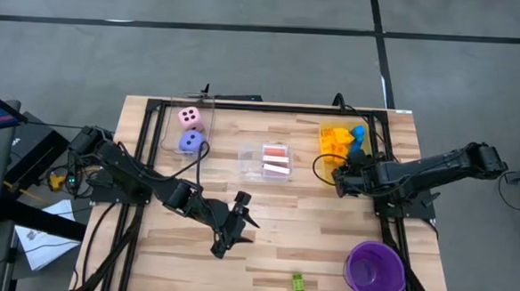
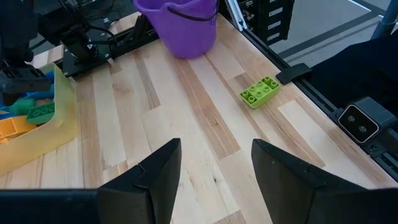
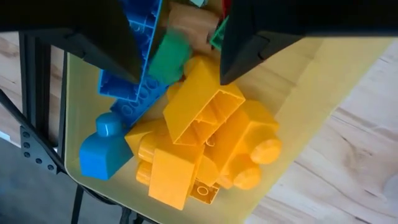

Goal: Pick & Place Toys
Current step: Put the light green game piece into the yellow bin

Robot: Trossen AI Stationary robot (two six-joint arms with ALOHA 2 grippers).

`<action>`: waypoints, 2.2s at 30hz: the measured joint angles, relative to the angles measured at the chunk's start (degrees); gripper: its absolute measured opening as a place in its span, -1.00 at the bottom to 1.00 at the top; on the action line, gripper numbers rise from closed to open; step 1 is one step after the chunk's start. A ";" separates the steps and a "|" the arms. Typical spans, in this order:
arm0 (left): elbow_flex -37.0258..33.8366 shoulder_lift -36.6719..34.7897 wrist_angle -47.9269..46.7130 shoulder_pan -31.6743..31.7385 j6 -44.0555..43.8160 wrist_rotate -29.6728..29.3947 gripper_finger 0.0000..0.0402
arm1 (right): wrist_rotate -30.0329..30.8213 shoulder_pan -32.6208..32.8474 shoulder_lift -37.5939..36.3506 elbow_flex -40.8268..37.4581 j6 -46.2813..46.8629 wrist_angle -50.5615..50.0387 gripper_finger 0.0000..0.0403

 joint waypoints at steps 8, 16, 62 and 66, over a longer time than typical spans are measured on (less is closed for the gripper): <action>0.00 0.00 0.00 0.00 0.00 0.01 -0.05 | 0.79 0.08 0.00 0.00 -1.53 0.38 0.18; 0.00 0.00 -0.01 0.00 0.00 0.00 -0.05 | -3.94 5.84 -0.02 3.20 -5.17 1.91 0.16; 0.02 -1.44 -5.28 -0.04 0.57 -6.46 -0.05 | -49.86 25.75 51.85 65.18 -1.37 -6.19 0.52; -0.31 -5.49 -12.72 -0.04 -1.56 -16.32 -0.05 | -50.31 27.40 56.77 70.91 3.87 -12.51 0.57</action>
